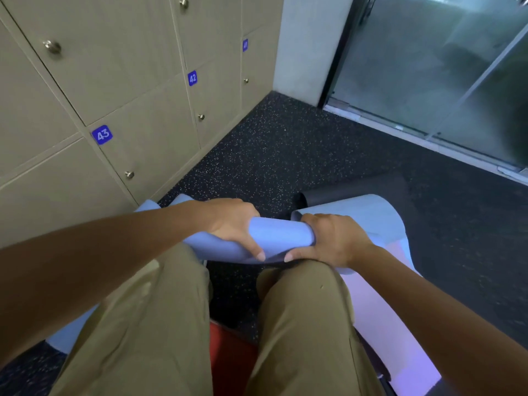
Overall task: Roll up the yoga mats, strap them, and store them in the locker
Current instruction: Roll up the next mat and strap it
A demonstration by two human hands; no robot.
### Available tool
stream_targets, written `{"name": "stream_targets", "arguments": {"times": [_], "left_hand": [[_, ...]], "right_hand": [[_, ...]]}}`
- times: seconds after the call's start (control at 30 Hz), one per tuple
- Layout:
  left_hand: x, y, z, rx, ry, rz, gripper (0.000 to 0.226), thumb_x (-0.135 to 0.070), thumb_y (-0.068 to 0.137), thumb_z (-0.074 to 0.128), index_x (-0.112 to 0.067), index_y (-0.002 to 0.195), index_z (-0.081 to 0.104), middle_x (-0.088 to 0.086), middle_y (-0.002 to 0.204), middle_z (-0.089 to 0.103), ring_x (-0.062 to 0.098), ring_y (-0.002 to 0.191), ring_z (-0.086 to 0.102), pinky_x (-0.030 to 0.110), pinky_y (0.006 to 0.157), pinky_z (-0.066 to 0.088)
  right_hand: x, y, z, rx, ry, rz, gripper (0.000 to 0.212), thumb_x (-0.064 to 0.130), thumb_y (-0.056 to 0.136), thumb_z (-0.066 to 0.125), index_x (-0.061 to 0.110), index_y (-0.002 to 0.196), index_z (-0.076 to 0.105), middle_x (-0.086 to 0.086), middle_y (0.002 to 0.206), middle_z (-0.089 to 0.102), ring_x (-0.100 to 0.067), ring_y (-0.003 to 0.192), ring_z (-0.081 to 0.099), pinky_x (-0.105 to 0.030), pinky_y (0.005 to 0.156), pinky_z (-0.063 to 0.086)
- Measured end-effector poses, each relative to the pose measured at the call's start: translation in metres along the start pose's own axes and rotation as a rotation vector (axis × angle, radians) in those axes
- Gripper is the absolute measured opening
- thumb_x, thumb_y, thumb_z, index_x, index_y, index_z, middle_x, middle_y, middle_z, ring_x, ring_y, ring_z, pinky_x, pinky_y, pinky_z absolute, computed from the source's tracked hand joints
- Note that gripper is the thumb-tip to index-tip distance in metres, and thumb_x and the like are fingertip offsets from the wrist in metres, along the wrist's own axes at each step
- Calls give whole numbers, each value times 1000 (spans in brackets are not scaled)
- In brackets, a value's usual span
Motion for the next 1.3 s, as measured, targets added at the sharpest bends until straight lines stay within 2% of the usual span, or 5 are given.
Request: {"name": "stream_targets", "arguments": {"times": [0.37, 0.77, 1.0, 1.13, 1.3], "left_hand": [[-18, -30, -98, -276, 224, 26, 66, -90, 53, 63, -31, 81, 56, -11, 75, 63, 16, 72, 62, 40, 71, 57], [-89, -195, -97, -520, 437, -5, 66, -88, 63, 56, -30, 94, 49, -7, 76, 60, 24, 70, 57, 35, 60, 43], [-107, -258, -11, -638, 508, 118, 68, -90, 59, 49, -27, 87, 52, -9, 61, 57, 23, 52, 58, 29, 47, 28], [-109, -279, 22, -711, 442, 197, 63, -81, 61, 61, -22, 78, 47, -7, 49, 48, 23, 38, 34, 22, 42, 20], [-110, -291, 71, -574, 340, 170, 63, -83, 59, 59, -26, 78, 38, -9, 46, 36, 17, 35, 35, 24, 37, 16]], "right_hand": [[-4, 1, -97, -377, -139, -51, 93, 103, 53, 21, 23, 90, 51, 4, 83, 65, -22, 72, 58, -34, 61, 33], [71, -128, -140, -828, -317, -127, 83, 94, 72, 42, 13, 79, 58, -1, 63, 56, -27, 57, 54, -33, 55, 39], [123, -215, -88, -803, -286, -146, 79, 89, 80, 49, 11, 79, 57, -2, 65, 49, -26, 59, 46, -39, 57, 39], [141, -247, -75, -805, -290, -150, 74, 84, 84, 54, 9, 77, 55, -3, 65, 42, -27, 58, 39, -39, 56, 33], [159, -270, -35, -678, -197, -171, 74, 83, 86, 50, 10, 80, 59, -4, 67, 46, -28, 59, 43, -41, 55, 38]]}}
Point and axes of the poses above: each hand's wrist, its own y-axis towards the middle knuckle, its own z-axis out of the palm, x = y × z, the point moved 1 cm from there along y, towards the middle knuckle
